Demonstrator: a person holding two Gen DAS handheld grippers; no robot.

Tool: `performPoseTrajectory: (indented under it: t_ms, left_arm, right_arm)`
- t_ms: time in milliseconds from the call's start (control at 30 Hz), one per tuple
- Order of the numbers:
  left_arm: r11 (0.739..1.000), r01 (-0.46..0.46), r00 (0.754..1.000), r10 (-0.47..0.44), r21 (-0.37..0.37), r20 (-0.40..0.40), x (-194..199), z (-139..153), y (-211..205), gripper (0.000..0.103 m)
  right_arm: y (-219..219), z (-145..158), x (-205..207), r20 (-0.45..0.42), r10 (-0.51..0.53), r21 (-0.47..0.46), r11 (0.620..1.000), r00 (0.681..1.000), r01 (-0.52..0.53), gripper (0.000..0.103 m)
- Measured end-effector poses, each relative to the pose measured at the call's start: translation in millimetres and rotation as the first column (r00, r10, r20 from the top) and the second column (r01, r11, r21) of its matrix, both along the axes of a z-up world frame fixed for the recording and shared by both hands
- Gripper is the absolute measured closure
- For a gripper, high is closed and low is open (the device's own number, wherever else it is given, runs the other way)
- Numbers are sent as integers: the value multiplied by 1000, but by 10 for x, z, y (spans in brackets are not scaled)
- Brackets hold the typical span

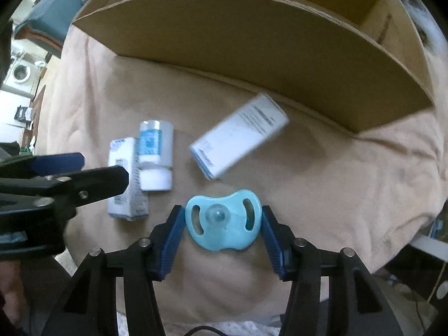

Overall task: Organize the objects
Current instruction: 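Grasp the white barcode box with the left tool while the right tool grasps the blue pacifier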

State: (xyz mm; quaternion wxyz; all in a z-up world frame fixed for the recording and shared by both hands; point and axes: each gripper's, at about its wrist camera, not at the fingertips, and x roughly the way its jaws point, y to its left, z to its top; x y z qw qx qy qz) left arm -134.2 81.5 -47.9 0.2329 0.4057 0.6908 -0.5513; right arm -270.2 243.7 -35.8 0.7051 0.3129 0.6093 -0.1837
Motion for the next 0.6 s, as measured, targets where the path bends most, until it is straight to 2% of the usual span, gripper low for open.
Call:
performPoseTrajectory:
  t_ms: [167,233,300,600]
  left_arm:
    - [993,116,993,-116,-21,9,-146,-55,68,44]
    - [988,148,989,-148,-42,4,-185,-32,63,54]
    - [978,198,980,-200,-66,-16,-234,-17,71,73]
    - [934,321,947,-319,-157,34,-92,12,18,79]
  right_arm:
    - [-105,-10,-227,-19,-43,-12,999,999,42,46]
    - [-118,-17,-273,-21,-45,-10,999,999,45,46]
    - [-120,-15,-300,-21,-44,-12,999,999,44,46]
    - [-117,13,-306,-25,-19,-25,1000,1000,19,46]
